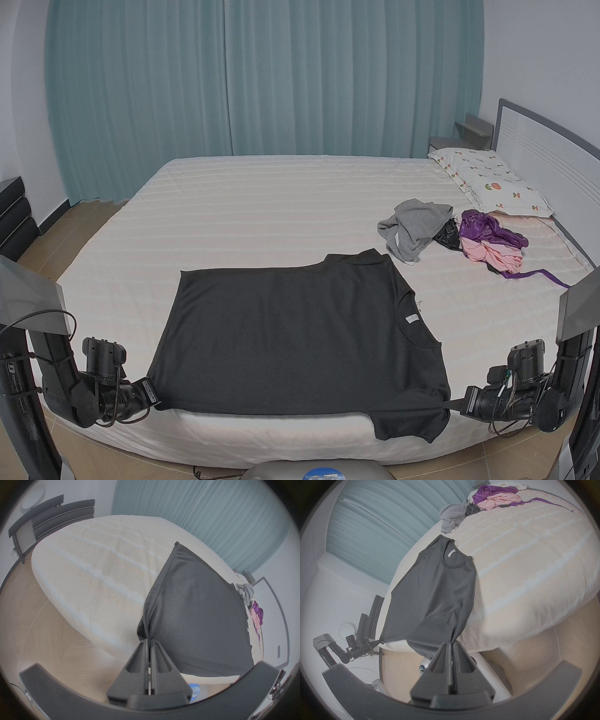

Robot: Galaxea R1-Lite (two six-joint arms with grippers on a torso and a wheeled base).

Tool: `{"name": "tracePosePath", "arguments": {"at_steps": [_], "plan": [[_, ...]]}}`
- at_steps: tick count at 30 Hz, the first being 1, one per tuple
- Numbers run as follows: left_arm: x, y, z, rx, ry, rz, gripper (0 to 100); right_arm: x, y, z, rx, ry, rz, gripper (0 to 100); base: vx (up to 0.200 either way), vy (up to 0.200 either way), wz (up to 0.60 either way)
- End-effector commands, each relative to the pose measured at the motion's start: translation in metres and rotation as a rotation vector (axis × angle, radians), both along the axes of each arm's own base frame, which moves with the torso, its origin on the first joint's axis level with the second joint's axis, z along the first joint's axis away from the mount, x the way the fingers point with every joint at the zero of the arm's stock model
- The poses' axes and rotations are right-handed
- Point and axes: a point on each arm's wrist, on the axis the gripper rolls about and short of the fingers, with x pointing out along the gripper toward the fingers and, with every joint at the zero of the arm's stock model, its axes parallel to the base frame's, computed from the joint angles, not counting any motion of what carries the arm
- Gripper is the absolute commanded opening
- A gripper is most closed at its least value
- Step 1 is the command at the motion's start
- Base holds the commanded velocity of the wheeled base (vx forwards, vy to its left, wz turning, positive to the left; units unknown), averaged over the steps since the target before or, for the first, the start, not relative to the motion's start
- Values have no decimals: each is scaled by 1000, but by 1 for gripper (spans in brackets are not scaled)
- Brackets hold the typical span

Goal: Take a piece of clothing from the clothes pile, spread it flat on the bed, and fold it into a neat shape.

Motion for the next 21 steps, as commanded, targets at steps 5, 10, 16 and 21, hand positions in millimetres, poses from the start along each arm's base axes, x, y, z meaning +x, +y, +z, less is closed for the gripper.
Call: {"name": "tracePosePath", "arguments": {"at_steps": [5,10,16,21], "plan": [[-15,1,0,43,41,-57,0,-11,-5,4,-10,46,-10,0,0,0,0],[-24,1,-1,71,68,-101,0,-16,-6,3,-28,88,6,0,0,0,0],[-39,0,0,117,107,-177,0,-24,-7,8,-51,121,29,0,0,0,0],[-46,0,-1,132,133,-207,0,-30,-8,12,-71,144,44,0,0,0,0]]}}
